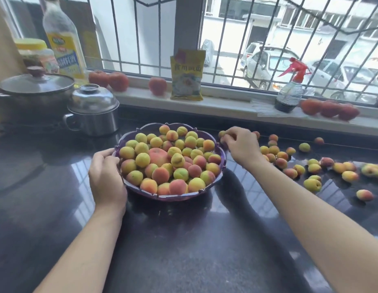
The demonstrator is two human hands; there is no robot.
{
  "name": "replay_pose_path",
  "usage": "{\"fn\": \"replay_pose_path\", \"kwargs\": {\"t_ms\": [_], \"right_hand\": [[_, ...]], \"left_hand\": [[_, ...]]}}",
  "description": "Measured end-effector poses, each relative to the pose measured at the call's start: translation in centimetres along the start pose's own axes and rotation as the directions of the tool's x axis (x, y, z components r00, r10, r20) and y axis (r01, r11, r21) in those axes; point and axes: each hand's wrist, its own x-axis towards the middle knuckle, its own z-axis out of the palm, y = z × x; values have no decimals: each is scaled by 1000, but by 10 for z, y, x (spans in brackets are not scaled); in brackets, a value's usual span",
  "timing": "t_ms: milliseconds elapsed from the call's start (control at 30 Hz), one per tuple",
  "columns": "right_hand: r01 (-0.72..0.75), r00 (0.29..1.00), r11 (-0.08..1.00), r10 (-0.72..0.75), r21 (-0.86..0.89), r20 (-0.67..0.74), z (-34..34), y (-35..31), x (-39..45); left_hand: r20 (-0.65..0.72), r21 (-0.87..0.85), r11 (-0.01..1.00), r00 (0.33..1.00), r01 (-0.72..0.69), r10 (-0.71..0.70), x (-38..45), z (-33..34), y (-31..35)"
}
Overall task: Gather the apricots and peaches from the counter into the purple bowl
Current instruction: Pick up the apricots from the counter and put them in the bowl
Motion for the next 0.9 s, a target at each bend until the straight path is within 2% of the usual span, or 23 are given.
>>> {"fn": "replay_pose_path", "kwargs": {"t_ms": [67,133,200,267,367,400,467,533,600,667,900], "right_hand": [[60,997,931,-75,-359,-28,6,12,18],[101,995,795,-72,-599,73,20,21,29],[131,990,742,-68,-657,119,33,27,32],[105,994,763,-61,-638,91,41,29,33],[34,999,839,-28,-544,19,42,26,32],[0,999,891,-19,-453,-36,39,24,30],[-82,989,991,68,-107,-129,23,9,21],[-172,978,945,197,279,-64,0,-10,9],[-233,971,847,229,477,66,-22,-27,-3],[-227,974,809,175,543,146,-39,-38,-15],[-75,971,904,-30,421,236,-68,-58,-34]], "left_hand": [[3,4,1000,1000,-9,9,1,1,-3],[6,9,1000,1000,-21,21,2,1,-4],[7,12,999,1000,-30,30,2,0,-4],[6,16,999,999,-39,39,2,0,-5],[8,36,998,999,-44,43,4,-1,-6],[16,40,998,999,-42,41,4,-2,-6],[44,16,999,999,-30,29,5,-1,-7],[79,-29,1000,997,-2,5,6,1,-8],[86,-59,998,996,27,-22,7,1,-9],[66,-81,996,997,31,-26,7,0,-9],[66,-102,994,997,48,-41,6,-3,-11]]}}
